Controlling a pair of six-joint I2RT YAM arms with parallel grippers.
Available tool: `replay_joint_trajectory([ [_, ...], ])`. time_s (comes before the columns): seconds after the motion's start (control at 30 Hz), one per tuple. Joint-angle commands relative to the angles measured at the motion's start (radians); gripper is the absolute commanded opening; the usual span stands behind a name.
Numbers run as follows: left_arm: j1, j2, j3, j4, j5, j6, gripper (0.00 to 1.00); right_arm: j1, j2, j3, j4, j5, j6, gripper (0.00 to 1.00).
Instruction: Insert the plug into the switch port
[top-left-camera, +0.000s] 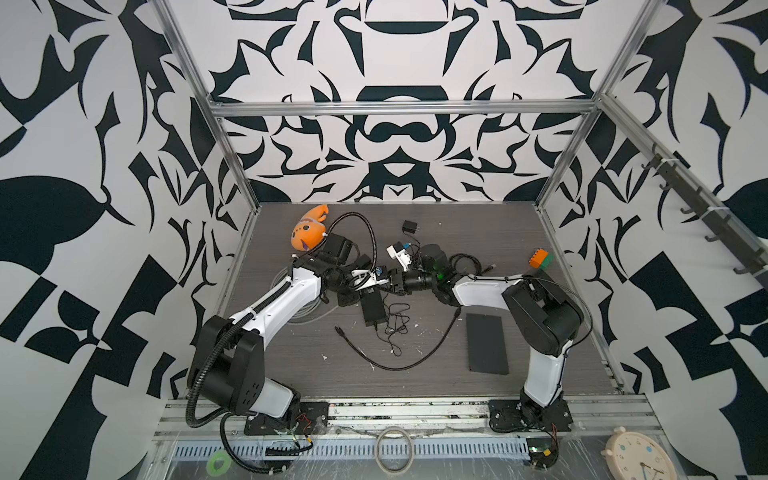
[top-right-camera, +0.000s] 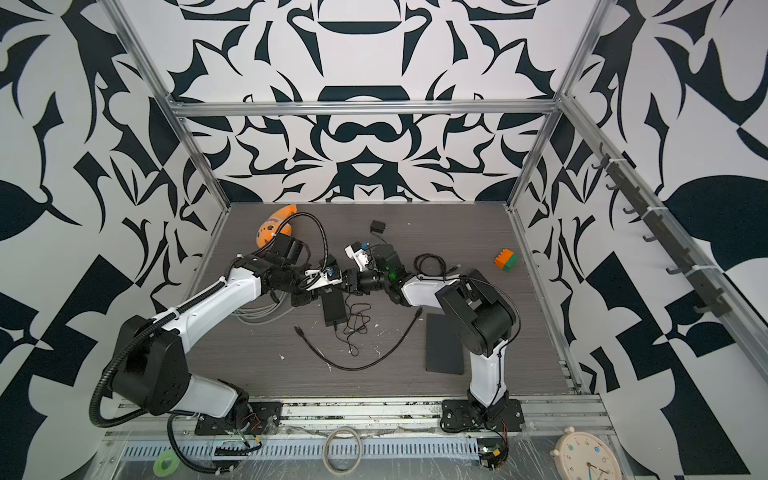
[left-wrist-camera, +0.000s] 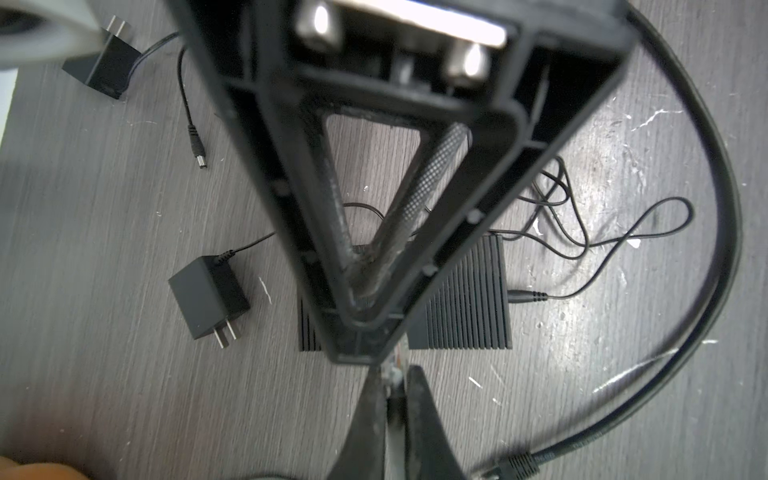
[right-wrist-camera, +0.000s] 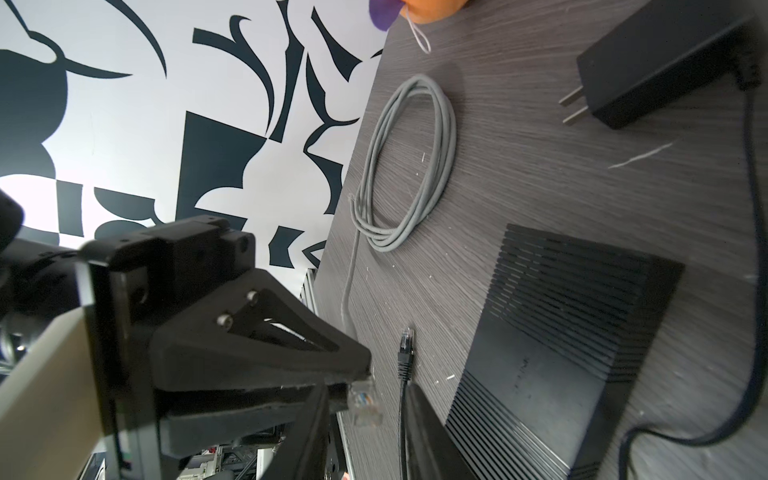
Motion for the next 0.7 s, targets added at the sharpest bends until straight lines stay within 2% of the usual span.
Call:
replay_joint_trajectory([
  [0.0,-0.004,-0.017,-0.009,-0.002,0.0,0.024,0.03,0.009,0.008,0.04,-0.002,0.002,-0.019,0.35],
  [0.5,-0.014,-0.011,-0.011,0.006,-0.007,0.029,0.03,0.029,0.044,0.062,0.081,-0.017,0.057,0.3],
  [0.67,-0.014,-0.008,-0.014,0.005,-0.013,0.03,0.03,0.034,0.043,0.061,0.083,-0.027,0.057,0.2],
])
